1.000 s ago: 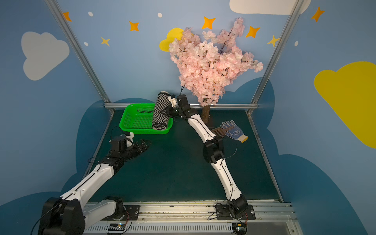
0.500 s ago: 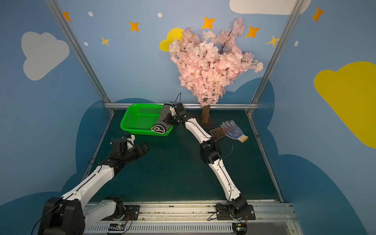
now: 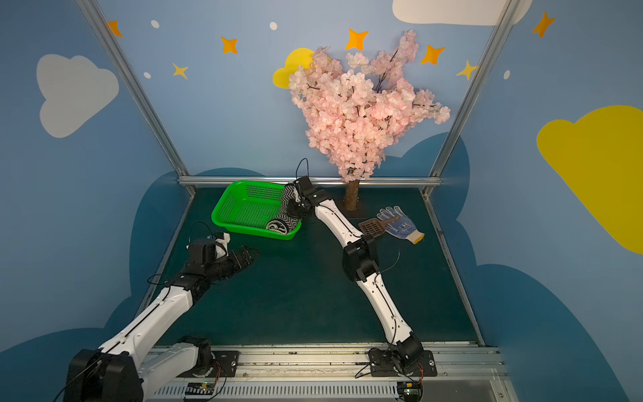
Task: Roll up the scarf and place it into the basket
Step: Place the scarf in the basket.
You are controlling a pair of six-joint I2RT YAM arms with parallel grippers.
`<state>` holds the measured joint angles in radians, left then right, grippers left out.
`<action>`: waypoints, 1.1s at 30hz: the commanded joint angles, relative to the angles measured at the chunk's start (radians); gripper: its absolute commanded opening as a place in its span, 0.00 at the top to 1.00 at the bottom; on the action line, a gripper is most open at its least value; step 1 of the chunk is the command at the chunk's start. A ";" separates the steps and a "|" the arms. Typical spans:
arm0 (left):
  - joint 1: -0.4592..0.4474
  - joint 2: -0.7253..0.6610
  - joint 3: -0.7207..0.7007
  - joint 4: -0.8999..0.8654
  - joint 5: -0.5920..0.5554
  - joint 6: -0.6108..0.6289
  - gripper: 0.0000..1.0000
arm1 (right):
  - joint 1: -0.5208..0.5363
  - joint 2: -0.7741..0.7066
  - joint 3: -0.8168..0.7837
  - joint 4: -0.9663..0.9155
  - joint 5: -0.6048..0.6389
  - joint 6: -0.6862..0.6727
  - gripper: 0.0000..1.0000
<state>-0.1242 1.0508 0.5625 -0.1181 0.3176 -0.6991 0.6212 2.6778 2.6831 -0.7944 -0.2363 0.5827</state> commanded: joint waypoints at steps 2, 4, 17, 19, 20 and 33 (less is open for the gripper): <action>0.004 -0.018 0.010 -0.059 -0.016 0.029 0.03 | -0.008 0.032 0.049 -0.059 0.048 -0.003 0.78; 0.004 -0.021 0.021 -0.088 -0.030 0.044 0.02 | -0.002 0.038 0.043 -0.069 0.060 -0.019 0.62; 0.006 -0.024 0.029 -0.139 -0.071 0.080 0.01 | 0.033 -0.010 0.012 0.035 0.026 -0.030 0.11; 0.007 -0.028 0.024 -0.142 -0.077 0.085 0.01 | 0.037 -0.026 0.012 0.047 0.031 -0.032 0.11; 0.009 -0.028 0.022 -0.144 -0.077 0.088 0.01 | 0.039 -0.036 0.012 0.049 0.035 -0.032 0.11; 0.058 -0.037 0.027 -0.153 -0.153 0.118 0.00 | 0.062 -0.242 -0.149 -0.013 0.214 -0.086 0.11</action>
<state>-0.0872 1.0294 0.5690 -0.2489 0.2070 -0.6079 0.6701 2.5332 2.5584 -0.7818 -0.1020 0.5308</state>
